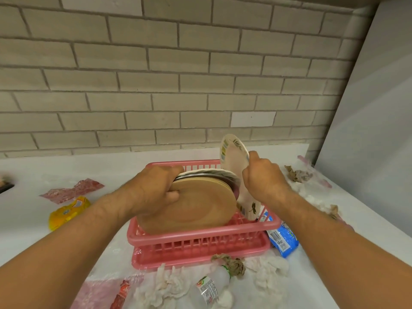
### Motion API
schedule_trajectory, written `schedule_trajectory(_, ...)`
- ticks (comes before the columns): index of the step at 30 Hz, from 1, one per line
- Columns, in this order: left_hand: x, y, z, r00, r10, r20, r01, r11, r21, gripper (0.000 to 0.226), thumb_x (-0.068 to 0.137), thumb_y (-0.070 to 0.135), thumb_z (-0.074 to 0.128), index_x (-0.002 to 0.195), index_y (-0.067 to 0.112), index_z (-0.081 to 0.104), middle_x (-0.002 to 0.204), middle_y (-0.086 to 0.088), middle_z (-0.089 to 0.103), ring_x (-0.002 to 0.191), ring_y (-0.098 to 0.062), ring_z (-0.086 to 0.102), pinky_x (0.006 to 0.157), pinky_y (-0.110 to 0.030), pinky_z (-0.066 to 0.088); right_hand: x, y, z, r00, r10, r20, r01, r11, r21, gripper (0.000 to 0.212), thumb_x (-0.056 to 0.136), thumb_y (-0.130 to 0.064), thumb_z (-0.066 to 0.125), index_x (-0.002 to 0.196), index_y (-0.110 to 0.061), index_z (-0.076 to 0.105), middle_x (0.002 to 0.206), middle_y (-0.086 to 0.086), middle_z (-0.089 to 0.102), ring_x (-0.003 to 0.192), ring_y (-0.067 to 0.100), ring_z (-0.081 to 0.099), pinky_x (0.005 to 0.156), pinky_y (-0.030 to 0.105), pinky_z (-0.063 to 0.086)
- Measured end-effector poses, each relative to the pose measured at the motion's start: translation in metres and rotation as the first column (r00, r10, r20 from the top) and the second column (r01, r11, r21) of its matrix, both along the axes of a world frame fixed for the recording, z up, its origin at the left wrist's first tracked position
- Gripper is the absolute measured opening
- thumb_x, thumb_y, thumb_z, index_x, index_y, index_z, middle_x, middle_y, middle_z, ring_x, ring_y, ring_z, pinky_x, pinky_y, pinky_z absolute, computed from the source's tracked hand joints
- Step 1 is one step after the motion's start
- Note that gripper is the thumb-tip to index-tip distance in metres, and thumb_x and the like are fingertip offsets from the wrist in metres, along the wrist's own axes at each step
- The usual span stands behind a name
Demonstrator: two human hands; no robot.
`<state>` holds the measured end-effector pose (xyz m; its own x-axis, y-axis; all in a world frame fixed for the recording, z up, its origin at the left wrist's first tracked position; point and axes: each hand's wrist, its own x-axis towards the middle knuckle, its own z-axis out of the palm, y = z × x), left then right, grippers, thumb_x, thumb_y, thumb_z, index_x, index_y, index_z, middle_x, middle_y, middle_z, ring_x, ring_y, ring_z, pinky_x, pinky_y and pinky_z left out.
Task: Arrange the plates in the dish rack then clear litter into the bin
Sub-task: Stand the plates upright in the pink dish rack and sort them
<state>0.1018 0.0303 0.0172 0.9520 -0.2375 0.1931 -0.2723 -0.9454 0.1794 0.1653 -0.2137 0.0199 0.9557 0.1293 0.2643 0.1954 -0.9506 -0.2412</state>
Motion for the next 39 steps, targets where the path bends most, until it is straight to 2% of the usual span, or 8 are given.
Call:
schedule_trajectory(5, -0.002, 0.005, -0.002, 1.000, 0.019, -0.016, -0.020, 1.000, -0.023, 0.021, 0.083, 0.027, 0.061, 0.091, 0.038, 0.046, 0.082, 0.017, 0.052, 0.074, -0.004, 0.053, 0.058, -0.020, 0.038, -0.002, -0.004, -0.007, 0.999, -0.008, -0.049, 0.011, 0.998, 0.066, 0.025, 0.096, -0.014, 0.038, 0.120, -0.008, 0.040, 0.105, 0.018, 0.062, 0.078, 0.030, 0.050, 0.060, 0.034, 0.040)
schedule_trajectory(10, -0.003, 0.003, -0.002, 0.999, 0.037, -0.023, -0.038, 0.998, -0.042, 0.023, 0.082, 0.026, 0.061, 0.091, 0.040, 0.045, 0.085, 0.017, 0.054, 0.074, -0.003, 0.052, 0.059, -0.021, 0.039, -0.009, -0.012, -0.008, 0.994, -0.022, -0.108, 0.033, 0.994, 0.103, 0.027, 0.093, -0.013, 0.041, 0.119, -0.009, 0.037, 0.099, 0.014, 0.060, 0.082, 0.030, 0.058, 0.052, 0.031, 0.041)
schedule_trajectory(13, -0.004, 0.003, -0.003, 0.998, 0.051, -0.029, -0.052, 0.997, -0.048, 0.022, 0.082, 0.026, 0.061, 0.090, 0.039, 0.045, 0.088, 0.014, 0.056, 0.074, -0.005, 0.053, 0.060, -0.022, 0.041, -0.008, -0.018, -0.011, 0.988, -0.075, -0.137, 0.092, 0.988, 0.125, 0.028, 0.092, -0.011, 0.042, 0.120, -0.008, 0.036, 0.089, 0.011, 0.057, 0.077, 0.028, 0.059, 0.049, 0.031, 0.041)
schedule_trajectory(17, -0.007, 0.001, -0.005, 0.996, 0.088, -0.033, -0.090, 0.994, -0.068, 0.021, 0.082, 0.027, 0.060, 0.098, 0.037, 0.051, 0.090, 0.012, 0.059, 0.076, -0.008, 0.057, 0.065, -0.027, 0.049, -0.005, -0.019, -0.011, 0.984, -0.102, -0.147, 0.115, 0.990, 0.083, 0.030, 0.092, -0.008, 0.043, 0.121, -0.008, 0.035, 0.077, 0.005, 0.049, 0.067, 0.021, 0.050, 0.046, 0.030, 0.036)
schedule_trajectory(24, -0.017, -0.014, -0.007, 0.989, 0.151, 0.005, -0.150, 0.988, -0.046, 0.017, 0.084, 0.028, 0.057, 0.095, 0.033, 0.044, 0.087, 0.008, 0.057, 0.077, -0.014, 0.054, 0.060, -0.026, 0.039, 0.002, -0.022, -0.010, 0.989, -0.074, -0.124, 0.079, 0.996, 0.031, 0.032, 0.093, -0.010, 0.045, 0.123, -0.010, 0.034, 0.073, 0.002, 0.045, 0.063, 0.017, 0.046, 0.045, 0.028, 0.033)
schedule_trajectory(29, -0.024, -0.035, -0.005, 0.988, 0.153, -0.013, -0.153, 0.988, -0.020, 0.021, 0.086, 0.027, 0.057, 0.105, 0.028, 0.047, 0.095, 0.003, 0.059, 0.081, -0.017, 0.056, 0.066, -0.026, 0.043, 0.004, -0.026, -0.012, 0.989, -0.079, -0.127, 0.085, 0.995, 0.046, 0.033, 0.093, -0.011, 0.047, 0.123, -0.010, 0.033, 0.073, 0.002, 0.044, 0.075, 0.025, 0.054, 0.050, 0.031, 0.039)
schedule_trajectory(33, -0.029, -0.052, -0.011, 0.986, 0.161, 0.032, -0.160, 0.986, -0.040, 0.023, 0.087, 0.031, 0.057, 0.107, 0.029, 0.046, 0.094, 0.004, 0.057, 0.081, -0.017, 0.054, 0.069, -0.029, 0.047, 0.005, -0.029, -0.013, 0.990, -0.066, -0.123, 0.074, 0.995, 0.060, 0.036, 0.092, -0.012, 0.048, 0.124, -0.012, 0.033, 0.081, 0.005, 0.049, 0.081, 0.028, 0.057, 0.062, 0.039, 0.052)
schedule_trajectory(39, -0.033, -0.063, -0.017, 0.981, 0.192, 0.038, -0.186, 0.975, -0.123, 0.026, 0.088, 0.030, 0.054, 0.113, 0.029, 0.045, 0.096, 0.004, 0.057, 0.083, -0.018, 0.057, 0.074, -0.034, 0.054, 0.007, -0.042, -0.011, 0.988, -0.076, -0.131, 0.085, 0.994, 0.064, 0.038, 0.092, -0.013, 0.050, 0.125, -0.011, 0.032, 0.085, 0.008, 0.052, 0.080, 0.029, 0.058, 0.068, 0.044, 0.056)
